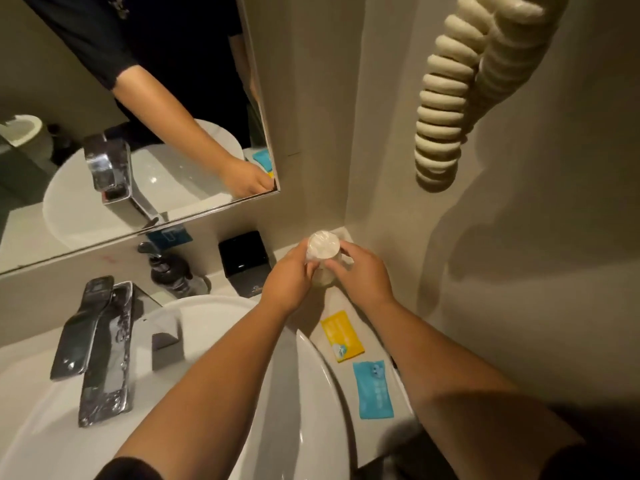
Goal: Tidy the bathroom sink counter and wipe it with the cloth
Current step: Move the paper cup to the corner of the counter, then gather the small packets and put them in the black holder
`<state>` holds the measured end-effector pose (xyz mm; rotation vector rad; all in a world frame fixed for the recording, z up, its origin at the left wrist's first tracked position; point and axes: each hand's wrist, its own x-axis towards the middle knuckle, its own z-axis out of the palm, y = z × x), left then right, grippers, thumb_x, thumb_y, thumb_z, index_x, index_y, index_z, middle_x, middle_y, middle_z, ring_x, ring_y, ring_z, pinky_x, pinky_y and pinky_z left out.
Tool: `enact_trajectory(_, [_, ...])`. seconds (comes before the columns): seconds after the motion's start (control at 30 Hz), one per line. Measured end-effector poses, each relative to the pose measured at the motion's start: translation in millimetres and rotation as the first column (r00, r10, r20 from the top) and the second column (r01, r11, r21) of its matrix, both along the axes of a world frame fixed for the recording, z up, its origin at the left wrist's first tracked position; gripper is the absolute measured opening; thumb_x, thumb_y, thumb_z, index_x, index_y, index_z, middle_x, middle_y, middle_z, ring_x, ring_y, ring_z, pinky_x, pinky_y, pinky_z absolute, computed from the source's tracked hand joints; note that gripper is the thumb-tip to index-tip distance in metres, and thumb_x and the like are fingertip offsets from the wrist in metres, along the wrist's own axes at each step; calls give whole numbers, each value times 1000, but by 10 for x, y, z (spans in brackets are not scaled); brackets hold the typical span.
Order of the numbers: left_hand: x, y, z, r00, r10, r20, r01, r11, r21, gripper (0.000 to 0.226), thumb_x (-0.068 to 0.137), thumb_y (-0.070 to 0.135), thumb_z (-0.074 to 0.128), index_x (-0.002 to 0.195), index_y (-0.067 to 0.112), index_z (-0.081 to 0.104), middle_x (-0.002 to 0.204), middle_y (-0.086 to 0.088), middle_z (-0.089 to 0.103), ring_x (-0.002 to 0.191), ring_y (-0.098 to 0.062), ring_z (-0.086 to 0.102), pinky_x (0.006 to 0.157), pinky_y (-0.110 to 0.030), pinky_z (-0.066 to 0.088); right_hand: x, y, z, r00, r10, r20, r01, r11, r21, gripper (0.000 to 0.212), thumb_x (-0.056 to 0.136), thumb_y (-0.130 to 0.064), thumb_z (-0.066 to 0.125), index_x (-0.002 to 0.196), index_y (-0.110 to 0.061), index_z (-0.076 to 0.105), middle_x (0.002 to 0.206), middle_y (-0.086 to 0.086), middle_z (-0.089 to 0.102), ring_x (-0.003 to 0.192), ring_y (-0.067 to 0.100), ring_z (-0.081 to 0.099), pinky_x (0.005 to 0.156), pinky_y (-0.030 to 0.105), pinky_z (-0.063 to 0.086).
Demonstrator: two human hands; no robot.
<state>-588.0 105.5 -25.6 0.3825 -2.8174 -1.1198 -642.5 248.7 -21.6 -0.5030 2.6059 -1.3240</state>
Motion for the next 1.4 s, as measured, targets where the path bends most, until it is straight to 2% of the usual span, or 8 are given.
enact_trajectory(0.43, [-290,-177,-277,999,-21,27,19,999,51,44,98,27,45,141,28,34,126,-10,61,108,-29,59,86,-41,49,-295,-274,-394,992,-125,27,126,992,-33,50,77,-46,71,123,-28,60,118,0,69,108,19,62,92,43,51])
enact_trajectory(0.63, [-226,-69,-190,982,117,151,-120,993,9,62,97,28,48,146,6,18,131,-21,54,112,-38,57,85,-43,48,-212,-208,-341,993,-113,26,111,992,64,64,82,-45,68,136,-17,48,136,8,55,122,25,53,101,42,46])
enact_trajectory(0.7, [-66,7,-90,972,167,164,-160,986,-55,48,97,26,48,136,4,33,125,-21,58,109,-38,57,79,-40,45,-46,-45,-198,990,-138,-7,138,987,86,51,87,-37,63,132,-15,52,133,7,56,119,24,54,97,37,46])
enact_trajectory(0.83, [205,204,31,945,8,326,109,934,-340,26,94,29,47,112,13,54,111,-14,64,99,-34,61,72,-37,46,581,457,-63,965,-261,-27,261,943,208,26,91,-31,56,111,-17,65,114,6,65,101,26,62,84,31,47])
enact_trajectory(0.97, [218,402,16,806,-54,590,334,864,-376,22,87,28,57,105,15,61,105,-7,65,95,-28,61,71,-35,47,1174,838,-175,992,-121,26,79,780,621,30,94,-41,43,95,-18,62,102,6,67,93,29,65,75,34,48])
enact_trajectory(1.1, [180,461,-68,791,-70,608,392,821,-415,26,91,27,49,111,14,61,107,-7,63,97,-27,61,69,-36,43,1569,949,-346,999,-3,-33,26,679,733,39,81,-54,55,78,-15,59,72,7,64,59,26,65,49,28,48])
enact_trajectory(1.23, [131,492,-92,759,-140,635,470,794,-386,27,91,30,51,113,16,58,105,-4,63,92,-24,58,70,-36,42,1578,898,-359,985,-131,108,8,669,743,42,90,-55,51,114,-20,47,113,2,57,104,18,60,81,29,48])
enact_trajectory(1.4, [143,491,-90,748,-163,644,476,807,-349,21,92,26,53,108,16,61,98,-3,61,90,-22,58,79,-35,48,1549,935,-388,951,-202,235,24,805,593,32,87,-45,62,103,-21,48,109,4,59,102,19,59,85,33,52])
